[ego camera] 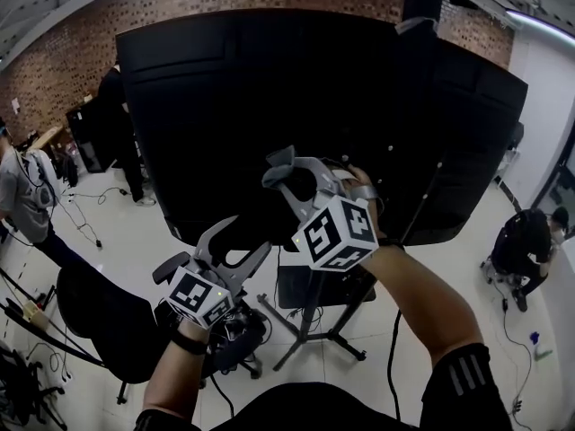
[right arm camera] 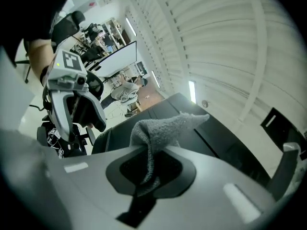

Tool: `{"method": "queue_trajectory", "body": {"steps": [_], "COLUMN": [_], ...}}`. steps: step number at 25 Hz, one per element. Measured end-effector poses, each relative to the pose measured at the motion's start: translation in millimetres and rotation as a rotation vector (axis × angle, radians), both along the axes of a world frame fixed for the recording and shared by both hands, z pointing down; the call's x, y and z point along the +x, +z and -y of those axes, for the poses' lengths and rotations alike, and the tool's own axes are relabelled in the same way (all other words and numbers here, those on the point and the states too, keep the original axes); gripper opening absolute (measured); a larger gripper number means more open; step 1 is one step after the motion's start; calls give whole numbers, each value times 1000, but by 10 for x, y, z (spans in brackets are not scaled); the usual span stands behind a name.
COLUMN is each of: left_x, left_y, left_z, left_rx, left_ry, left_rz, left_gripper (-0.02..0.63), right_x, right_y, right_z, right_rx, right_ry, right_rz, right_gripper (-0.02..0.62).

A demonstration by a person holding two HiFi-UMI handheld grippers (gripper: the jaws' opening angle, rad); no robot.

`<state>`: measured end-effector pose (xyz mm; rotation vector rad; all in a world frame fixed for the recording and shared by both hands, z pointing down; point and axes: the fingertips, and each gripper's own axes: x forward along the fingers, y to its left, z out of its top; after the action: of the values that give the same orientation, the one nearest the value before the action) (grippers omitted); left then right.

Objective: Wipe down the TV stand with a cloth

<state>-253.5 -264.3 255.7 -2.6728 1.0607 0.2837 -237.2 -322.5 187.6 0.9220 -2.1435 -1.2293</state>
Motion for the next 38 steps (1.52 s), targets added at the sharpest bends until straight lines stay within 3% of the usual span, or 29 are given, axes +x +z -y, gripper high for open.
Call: {"method": "queue_trajectory", "body": {"steps": [7,13,17,20,26,31,38], "left_x": [510,799,921,988,1001,1005,1128], "left_y": [-220,-443,-454,-344,-116,157,551], "left_z": [-17,24,62,80,117,207,270], "left_rx": [37,56,45,33,-13,-63,-142], "left_ry": [71,103,104,107,84,75,81], "left_rz": [-9,-27,-24,-14,-2,9,35], "left_gripper": [288,288,288,288,288,288,288], "right_x": [920,1407,1552,1610,1623,1651,1662], "right_y": [-390,-696,-634,-506,-84,289,862], "right_z": [-99,86,335,454,501,546,520], "right_rx": [-11,-175,-329,-387,-403,-479,-479], "right_ry": [29,-3,-57,-84,-43,-34,17], "right_rz": [123,420,665,769,715,752,653], "right_gripper": [21,21,21,21,21,21,23]}}
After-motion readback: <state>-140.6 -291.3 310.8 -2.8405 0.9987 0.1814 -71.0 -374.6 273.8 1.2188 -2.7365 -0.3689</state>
